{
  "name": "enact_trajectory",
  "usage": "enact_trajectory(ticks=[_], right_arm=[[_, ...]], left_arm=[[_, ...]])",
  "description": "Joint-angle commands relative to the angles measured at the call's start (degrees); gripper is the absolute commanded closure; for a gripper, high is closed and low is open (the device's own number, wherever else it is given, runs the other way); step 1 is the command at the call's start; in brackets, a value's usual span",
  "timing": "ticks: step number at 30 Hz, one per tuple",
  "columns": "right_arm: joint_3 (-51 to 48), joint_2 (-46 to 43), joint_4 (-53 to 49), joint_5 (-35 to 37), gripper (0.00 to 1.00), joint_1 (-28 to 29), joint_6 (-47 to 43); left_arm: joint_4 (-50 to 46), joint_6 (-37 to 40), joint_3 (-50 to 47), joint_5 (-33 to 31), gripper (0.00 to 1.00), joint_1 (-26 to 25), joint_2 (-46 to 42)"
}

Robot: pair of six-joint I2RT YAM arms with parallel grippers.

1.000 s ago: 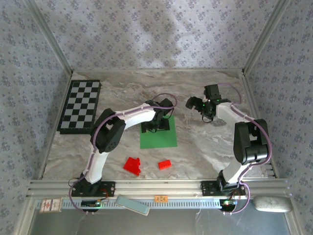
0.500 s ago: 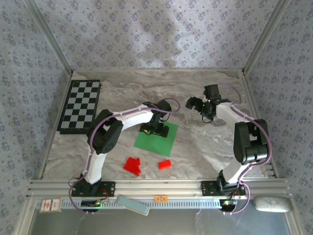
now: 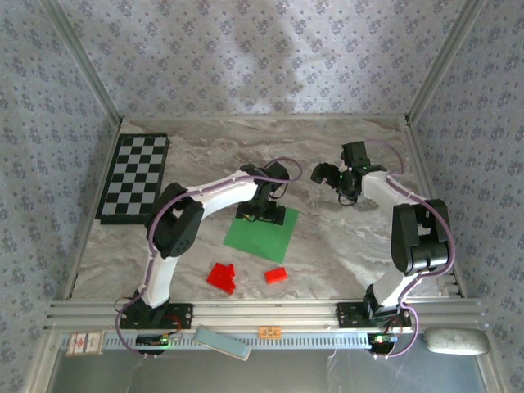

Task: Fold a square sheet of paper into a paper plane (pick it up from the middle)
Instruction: First fold the square sheet of paper in half at the center of the table.

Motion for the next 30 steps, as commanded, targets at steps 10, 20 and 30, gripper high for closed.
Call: enact_trajectory(ticks=[10, 20, 30], right_arm=[[1.9, 0.9, -2.4, 0.5, 0.02, -0.2, -0.5], [2.2, 1.4, -2.6, 0.5, 0.02, -0.2, -0.4], [2.3, 1.6, -2.7, 0.5, 0.02, -0.3, -0.3]], left_arm=[[-2.2, 3.6, 0.1, 2.6, 0.09, -0.3, 3.9], [-3.6, 3.3, -0.5, -1.1, 0.16, -0.3, 5.7], [-3.2, 2.9, 0.2, -1.7, 0.3, -0.2, 4.3]])
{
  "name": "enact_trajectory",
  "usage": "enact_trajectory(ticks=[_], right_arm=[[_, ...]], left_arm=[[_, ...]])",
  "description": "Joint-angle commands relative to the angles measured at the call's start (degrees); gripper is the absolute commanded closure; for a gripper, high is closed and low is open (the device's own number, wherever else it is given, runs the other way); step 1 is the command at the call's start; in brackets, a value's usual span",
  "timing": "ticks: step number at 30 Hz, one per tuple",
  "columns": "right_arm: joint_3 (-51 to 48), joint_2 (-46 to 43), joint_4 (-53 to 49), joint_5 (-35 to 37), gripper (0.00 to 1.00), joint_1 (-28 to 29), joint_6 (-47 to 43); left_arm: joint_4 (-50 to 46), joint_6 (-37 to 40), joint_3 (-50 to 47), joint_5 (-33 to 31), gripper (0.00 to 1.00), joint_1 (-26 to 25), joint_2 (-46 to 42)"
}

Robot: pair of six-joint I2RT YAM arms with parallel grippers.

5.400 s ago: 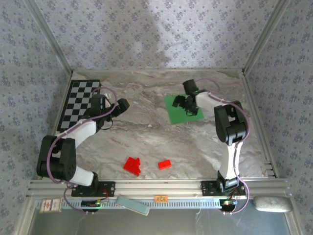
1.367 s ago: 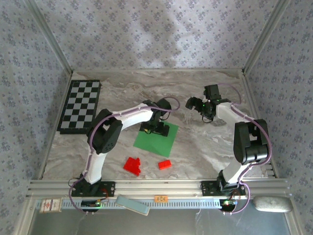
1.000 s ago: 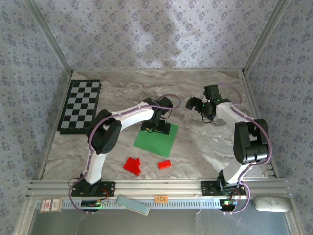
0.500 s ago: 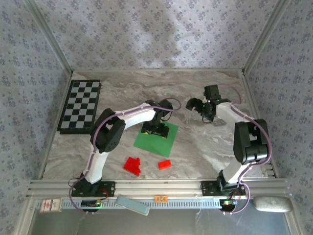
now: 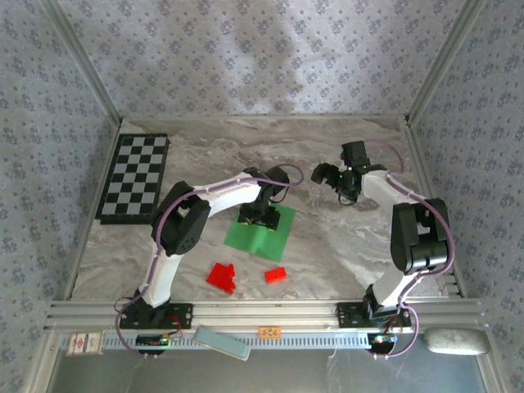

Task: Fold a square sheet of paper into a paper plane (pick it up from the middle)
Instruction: First fold the square sheet of paper in half at the center of the table.

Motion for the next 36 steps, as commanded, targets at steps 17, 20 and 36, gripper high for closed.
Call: enact_trajectory(ticks=[17, 20, 36], right_arm=[[-6.6, -2.8, 16.0, -14.8, 0.09, -1.0, 5.6], [-8.5, -3.7, 19.8, -18.3, 0.13, 0.3, 7.3], [-10.8, 4.6, 23.5, -24.2, 0.66, 13.1, 9.3]], left_arm=[[28.8, -7.9, -16.5, 24.7, 0.68, 9.1, -18.9], [36.4, -11.8, -19.9, 29.6, 0.69, 10.7, -19.4], [41.4, -15.1, -25.3, 22.2, 0.74, 12.6, -13.7]])
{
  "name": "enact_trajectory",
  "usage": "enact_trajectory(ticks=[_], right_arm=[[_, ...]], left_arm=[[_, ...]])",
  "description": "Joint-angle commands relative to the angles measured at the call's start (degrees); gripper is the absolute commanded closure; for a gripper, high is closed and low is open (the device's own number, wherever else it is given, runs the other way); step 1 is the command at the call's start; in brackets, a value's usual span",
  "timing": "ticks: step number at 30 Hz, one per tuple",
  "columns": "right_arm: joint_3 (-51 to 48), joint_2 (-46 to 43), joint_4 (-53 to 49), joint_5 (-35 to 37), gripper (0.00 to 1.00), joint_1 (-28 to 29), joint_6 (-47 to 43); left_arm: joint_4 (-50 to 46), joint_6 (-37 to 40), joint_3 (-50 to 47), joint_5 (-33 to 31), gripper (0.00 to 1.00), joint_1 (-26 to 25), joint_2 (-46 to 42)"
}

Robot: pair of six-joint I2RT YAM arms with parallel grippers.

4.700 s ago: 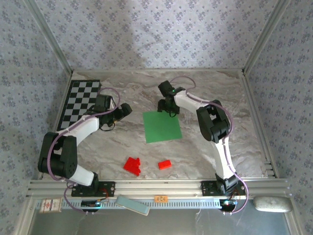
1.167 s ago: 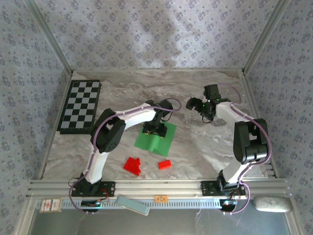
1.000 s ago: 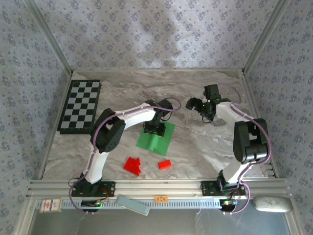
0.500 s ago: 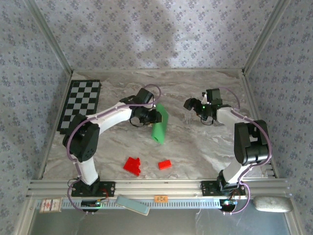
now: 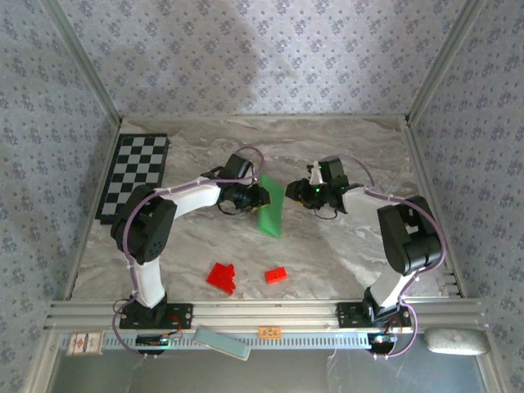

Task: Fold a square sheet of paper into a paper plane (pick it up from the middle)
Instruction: First fold the square sheet of paper in half at the center of the table, then hold the square sheet of paper at the center of the table.

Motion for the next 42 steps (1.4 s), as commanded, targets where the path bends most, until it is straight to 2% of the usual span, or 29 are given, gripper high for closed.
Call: enact_trajectory(ticks=[1, 9, 18, 21, 27, 30, 36, 40, 42], right_arm=[[0.6, 3.2, -0.5, -1.5, 0.69, 2.1, 0.1], [4.8, 9.1, -4.3, -0.6, 0.83, 5.3, -1.1], [8.7, 12.9, -12.6, 4.1, 0.85, 6.4, -3.4], [9.5, 13.9, -15.4, 6.2, 0.85, 6.9, -3.7], [10.2, 15.5, -15.5, 5.8, 0.86, 8.1, 0.3], [10.8, 15.9, -15.7, 6.1, 0.85, 9.0, 1.8], [12.3, 15.7, -16.2, 6.1, 0.84, 9.3, 2.6], [13.4, 15.0, -15.6, 4.1, 0.83, 9.1, 2.6], [13.3, 13.8, -14.3, 2.2, 0.8, 8.8, 2.4]], left_arm=[[0.3, -0.3, -1.4, -2.9, 0.73, 0.4, 1.1], [-1.9, 0.8, -1.9, -5.5, 0.74, 0.4, 1.8], [-4.4, 1.8, -1.0, -6.7, 0.71, 0.5, 2.0], [-7.6, 1.8, 0.0, -8.7, 0.65, 0.5, 0.9], [-17.5, -1.3, 1.7, -15.8, 0.38, 0.1, -1.7], [-18.4, -1.9, 1.2, -16.7, 0.31, -0.8, -3.1], [-21.4, -0.4, 2.8, -19.7, 0.26, -2.7, -2.6], [-21.6, 1.0, 3.9, -19.3, 0.26, -3.5, -1.0], [-22.1, 1.4, 4.7, -19.4, 0.3, -3.5, 0.1]])
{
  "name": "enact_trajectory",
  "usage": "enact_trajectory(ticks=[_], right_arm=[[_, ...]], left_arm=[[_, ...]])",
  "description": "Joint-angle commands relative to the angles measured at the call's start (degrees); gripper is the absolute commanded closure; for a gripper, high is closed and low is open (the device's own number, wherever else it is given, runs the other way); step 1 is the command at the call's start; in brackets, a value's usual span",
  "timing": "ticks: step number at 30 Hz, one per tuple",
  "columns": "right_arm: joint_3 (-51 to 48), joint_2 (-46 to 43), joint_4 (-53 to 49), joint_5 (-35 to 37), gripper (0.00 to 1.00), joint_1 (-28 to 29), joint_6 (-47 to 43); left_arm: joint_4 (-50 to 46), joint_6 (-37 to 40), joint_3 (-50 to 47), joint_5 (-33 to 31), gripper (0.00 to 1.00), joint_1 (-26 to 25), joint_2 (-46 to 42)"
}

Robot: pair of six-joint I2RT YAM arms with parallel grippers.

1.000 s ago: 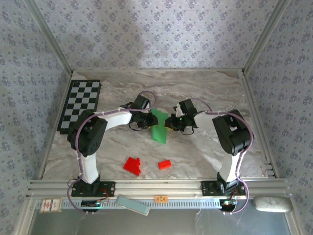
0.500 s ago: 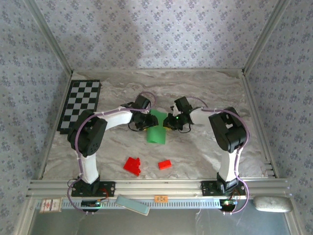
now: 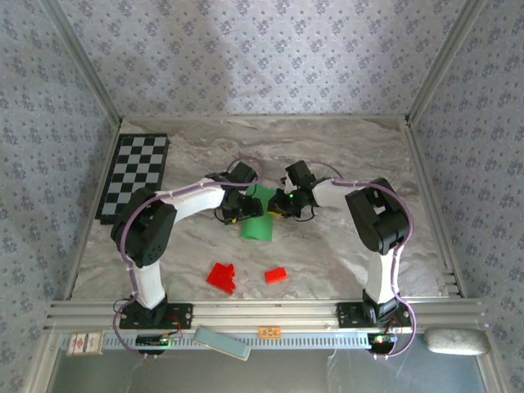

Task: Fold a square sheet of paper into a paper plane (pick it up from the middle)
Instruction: Hold the square sheet of paper at the center of the table.

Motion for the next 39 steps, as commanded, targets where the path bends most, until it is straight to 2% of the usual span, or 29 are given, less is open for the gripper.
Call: enact_trajectory(ticks=[1, 7, 11, 17, 32, 39], right_arm=[[0.7, -0.6, -1.8, -1.6, 0.78, -0.3, 0.5], [-1.4, -7.0, -1.3, -0.2, 0.62, -2.4, -1.0], [-2.8, -9.1, -2.5, 1.7, 0.6, -4.0, -2.3], [-3.9, -9.0, -2.6, 1.8, 0.6, -5.0, -2.4], [-3.5, -6.1, -1.1, -0.1, 0.6, -2.9, -3.6], [1.5, -1.9, -6.0, 1.2, 0.7, 0.9, -6.7]], left_arm=[[-3.0, 1.6, 2.7, -1.5, 0.32, -0.1, 1.7], [-3.3, 0.9, 2.9, -2.9, 0.48, 0.5, 2.8], [-2.8, -1.0, 1.9, -3.2, 0.57, 1.3, 3.4], [-2.0, -3.1, 0.5, -3.6, 0.63, 2.2, 3.8], [-0.4, -7.9, -2.4, -4.1, 0.65, 3.2, 4.0], [-0.7, -8.3, -2.7, -3.8, 0.65, 3.3, 4.3]])
